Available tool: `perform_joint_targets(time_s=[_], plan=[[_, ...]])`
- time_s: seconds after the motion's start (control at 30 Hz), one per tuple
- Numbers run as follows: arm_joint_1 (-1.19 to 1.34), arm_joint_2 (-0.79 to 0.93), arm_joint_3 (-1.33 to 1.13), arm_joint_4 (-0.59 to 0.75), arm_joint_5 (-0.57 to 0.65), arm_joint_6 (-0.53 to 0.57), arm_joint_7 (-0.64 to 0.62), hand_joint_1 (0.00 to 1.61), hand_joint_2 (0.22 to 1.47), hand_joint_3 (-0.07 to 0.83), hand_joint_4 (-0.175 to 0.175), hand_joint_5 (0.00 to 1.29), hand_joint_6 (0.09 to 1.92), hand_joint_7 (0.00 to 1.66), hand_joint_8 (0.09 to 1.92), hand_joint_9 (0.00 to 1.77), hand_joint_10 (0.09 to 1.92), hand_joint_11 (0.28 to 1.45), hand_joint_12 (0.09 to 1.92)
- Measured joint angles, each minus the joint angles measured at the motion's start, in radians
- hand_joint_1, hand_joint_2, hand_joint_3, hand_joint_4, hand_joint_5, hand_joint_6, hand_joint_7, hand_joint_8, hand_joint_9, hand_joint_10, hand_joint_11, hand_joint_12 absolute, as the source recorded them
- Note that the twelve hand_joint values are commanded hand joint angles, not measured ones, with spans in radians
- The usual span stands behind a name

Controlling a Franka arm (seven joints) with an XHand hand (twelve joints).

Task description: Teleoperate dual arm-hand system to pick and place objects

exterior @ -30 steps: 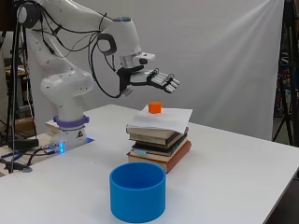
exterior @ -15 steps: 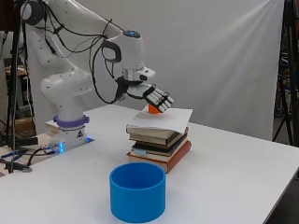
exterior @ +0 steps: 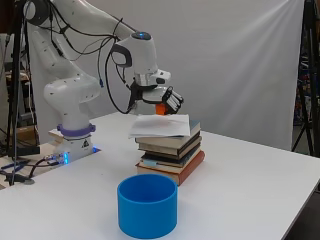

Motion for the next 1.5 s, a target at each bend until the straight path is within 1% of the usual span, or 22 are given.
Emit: perform_joint_targets(time_s=[0.03, 0.07, 0.1, 0.13, 0.17, 0.27, 0.33, 0.37, 0.4, 0.43, 0.47, 0.5, 0.57, 0.63, 0.73, 0.83, 0.93, 1.07, 1.23, 1.3, 1.4, 1.5], plan=[[0.0, 0.0, 0.002, 0.02, -0.003, -0.008, 0.013, 0.96, 1.3, 0.003, 0.049, 0.63, 1.5, 0.71, 1.82, 1.04, 1.92, 0.75, 1.86], [0.001, -0.001, 0.003, 0.038, -0.004, -0.014, 0.035, 1.04, 1.31, 0.002, -0.052, 0.61, 1.51, 0.68, 1.73, 0.99, 1.92, 0.7, 1.83], [0.001, -0.001, 0.001, 0.053, -0.004, -0.019, 0.064, 1.09, 1.32, 0.001, -0.113, 0.61, 1.52, 0.65, 1.67, 0.96, 1.92, 0.68, 1.81], [0.001, -0.003, -0.003, 0.068, -0.008, -0.024, 0.091, 1.12, 1.32, 0.0, -0.145, 0.6, 1.53, 0.65, 1.63, 0.96, 1.92, 0.67, 1.8], [0.0, -0.006, -0.008, 0.085, -0.015, -0.029, 0.116, 1.13, 1.32, 0.0, -0.162, 0.6, 1.53, 0.64, 1.62, 0.97, 1.92, 0.67, 1.8], [-0.003, -0.001, -0.028, 0.165, -0.063, -0.046, 0.139, 1.14, 1.32, 0.0, -0.175, 0.6, 1.53, 0.64, 1.59, 0.95, 1.91, 0.64, 1.76], [-0.009, 0.014, -0.044, 0.237, -0.107, -0.071, 0.145, 1.14, 1.32, -0.001, -0.175, 0.6, 1.52, 0.65, 1.58, 0.96, 1.89, 0.64, 1.73], [-0.013, 0.022, -0.054, 0.279, -0.135, -0.084, 0.16, 1.03, 1.31, -0.001, -0.049, 0.61, 1.51, 0.71, 1.6, 0.99, 1.89, 0.65, 1.73], [-0.017, 0.03, -0.062, 0.318, -0.159, -0.093, 0.181, 0.95, 1.3, -0.001, 0.052, 0.62, 1.51, 0.77, 1.64, 1.03, 1.89, 0.67, 1.73], [-0.021, 0.041, -0.073, 0.358, -0.179, -0.102, 0.208, 0.9, 1.3, -0.001, 0.113, 0.63, 1.5, 0.82, 1.67, 1.06, 1.89, 0.69, 1.74], [-0.026, 0.057, -0.089, 0.399, -0.196, -0.115, 0.234, 0.87, 1.29, -0.001, 0.145, 0.64, 1.49, 0.85, 1.68, 1.09, 1.89, 0.7, 1.75], [-0.031, 0.079, -0.111, 0.44, -0.213, -0.129, 0.256, 0.86, 1.29, -0.002, 0.162, 0.65, 1.48, 0.88, 1.69, 1.11, 1.89, 0.72, 1.75], [-0.04, 0.131, -0.17, 0.515, -0.248, -0.151, 0.275, 0.86, 1.28, -0.002, 0.173, 0.66, 1.46, 0.92, 1.72, 1.15, 1.89, 0.74, 1.76], [-0.05, 0.177, -0.233, 0.562, -0.277, -0.165, 0.276, 0.87, 1.27, -0.002, 0.175, 0.68, 1.45, 0.98, 1.75, 1.2, 1.9, 0.77, 1.77], [-0.062, 0.219, -0.309, 0.592, -0.325, -0.176, 0.291, 0.87, 1.27, -0.002, 0.175, 0.68, 1.44, 1.0, 1.76, 1.22, 1.9, 0.79, 1.78], [-0.067, 0.229, -0.328, 0.604, -0.342, -0.18, 0.298, 0.88, 1.26, -0.002, 0.175, 0.69, 1.42, 1.05, 1.79, 1.28, 1.9, 0.84, 1.8], [-0.075, 0.258, -0.339, 0.609, -0.333, -0.168, 0.286, 0.89, 1.25, -0.003, 0.175, 0.71, 1.39, 1.11, 1.83, 1.35, 1.92, 0.9, 1.83], [-0.094, 0.369, -0.436, 0.648, -0.321, -0.143, 0.27, 0.91, 1.24, -0.003, 0.175, 0.74, 1.35, 1.15, 1.84, 1.4, 1.92, 0.94, 1.85], [-0.096, 0.553, -0.554, 0.773, -0.316, -0.128, 0.256, 0.9, 1.24, 0.001, 0.175, 0.73, 1.36, 1.16, 1.85, 1.41, 1.92, 0.96, 1.83], [-0.096, 0.61, -0.562, 0.825, -0.303, -0.122, 0.245, 0.9, 1.24, 0.001, 0.175, 0.73, 1.37, 1.17, 1.85, 1.41, 1.92, 0.96, 1.83], [-0.114, 0.709, -0.549, 0.866, -0.281, -0.109, 0.225, 0.9, 1.24, -0.001, 0.175, 0.73, 1.36, 1.17, 1.85, 1.42, 1.9, 0.96, 1.81], [-0.133, 0.801, -0.539, 0.904, -0.22, -0.105, 0.174, 0.91, 1.23, -0.001, 0.175, 0.75, 1.34, 1.17, 1.84, 1.41, 1.88, 0.95, 1.78]])
